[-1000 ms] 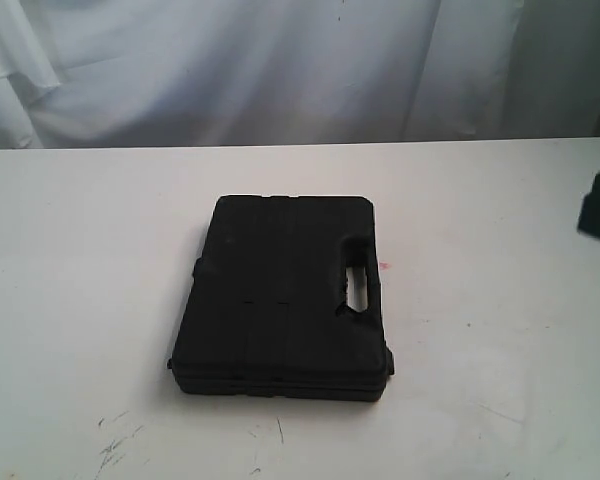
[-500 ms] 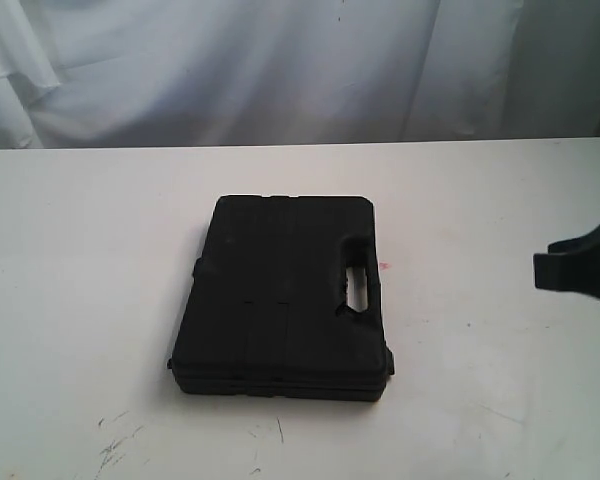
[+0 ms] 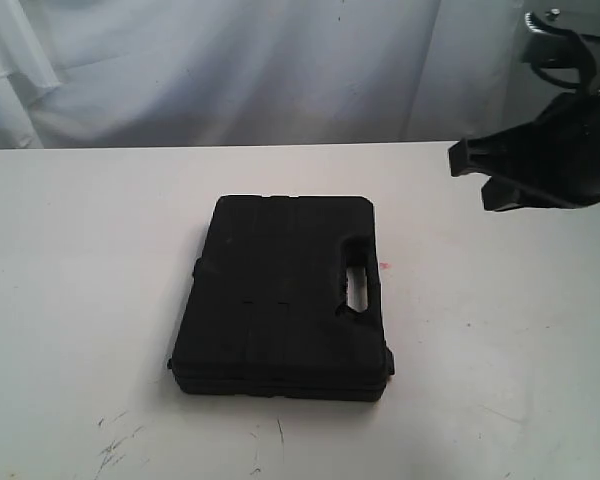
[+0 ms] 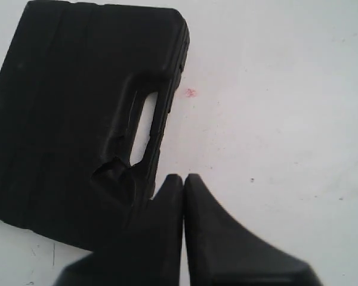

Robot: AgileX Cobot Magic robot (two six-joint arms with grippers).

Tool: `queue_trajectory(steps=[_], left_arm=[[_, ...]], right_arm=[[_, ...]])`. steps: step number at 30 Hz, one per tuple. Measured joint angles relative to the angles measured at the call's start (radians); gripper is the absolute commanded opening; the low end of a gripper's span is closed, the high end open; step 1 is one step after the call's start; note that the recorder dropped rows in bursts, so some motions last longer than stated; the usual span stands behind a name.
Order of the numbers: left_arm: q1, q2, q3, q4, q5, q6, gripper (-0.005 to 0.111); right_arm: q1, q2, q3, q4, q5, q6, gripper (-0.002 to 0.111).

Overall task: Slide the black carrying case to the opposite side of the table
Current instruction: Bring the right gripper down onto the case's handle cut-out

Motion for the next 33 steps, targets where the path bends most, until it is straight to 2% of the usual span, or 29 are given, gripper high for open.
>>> queue_trajectory(steps=[8, 21, 26, 29, 33], left_arm=[[0.0, 0.0, 0.0, 0.0, 0.0, 0.0, 0.0], [0.0, 0.0, 0.0, 0.0, 0.0, 0.0, 0.0], [0.0, 0.0, 0.0, 0.0, 0.0, 0.0, 0.0], [0.0, 0.0, 0.0, 0.0, 0.0, 0.0, 0.0], [0.0, 0.0, 0.0, 0.0, 0.0, 0.0, 0.0]], right_arm=[[0.025, 0.219, -0.143, 0.026, 0.092, 0.028, 0.0], [0.052, 0.474, -0.31, 0.024, 0.119, 0.106, 0.0], [0.09, 0.554, -0.35, 0.02, 0.12, 0.117, 0.0], [0.123, 0.587, -0.353, -0.027, 0.12, 0.183, 0.009], [0.149, 0.609, -0.353, -0.085, 0.12, 0.244, 0.033]])
